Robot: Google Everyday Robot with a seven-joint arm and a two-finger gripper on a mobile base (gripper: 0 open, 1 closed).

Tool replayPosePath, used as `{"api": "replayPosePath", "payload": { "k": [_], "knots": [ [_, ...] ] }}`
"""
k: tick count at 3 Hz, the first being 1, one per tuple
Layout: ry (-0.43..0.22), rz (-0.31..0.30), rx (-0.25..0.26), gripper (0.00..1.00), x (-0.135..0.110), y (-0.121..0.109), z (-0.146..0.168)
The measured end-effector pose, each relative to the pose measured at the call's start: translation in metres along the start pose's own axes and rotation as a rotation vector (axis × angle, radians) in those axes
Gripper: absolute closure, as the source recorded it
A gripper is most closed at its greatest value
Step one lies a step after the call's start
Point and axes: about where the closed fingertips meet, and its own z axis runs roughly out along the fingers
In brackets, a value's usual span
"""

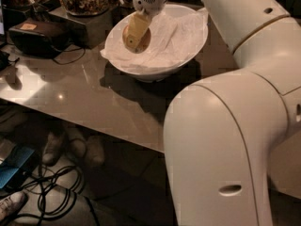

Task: Pick apple from white bowl

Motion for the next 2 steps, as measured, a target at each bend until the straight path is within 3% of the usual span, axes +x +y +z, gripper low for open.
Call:
{"api": "replayPosePath", "payload": {
  "k": [2],
  "knots": [
    [-0.050, -0.057, 0.023, 1.00, -0.031, 0.031, -0.041]
  ]
}}
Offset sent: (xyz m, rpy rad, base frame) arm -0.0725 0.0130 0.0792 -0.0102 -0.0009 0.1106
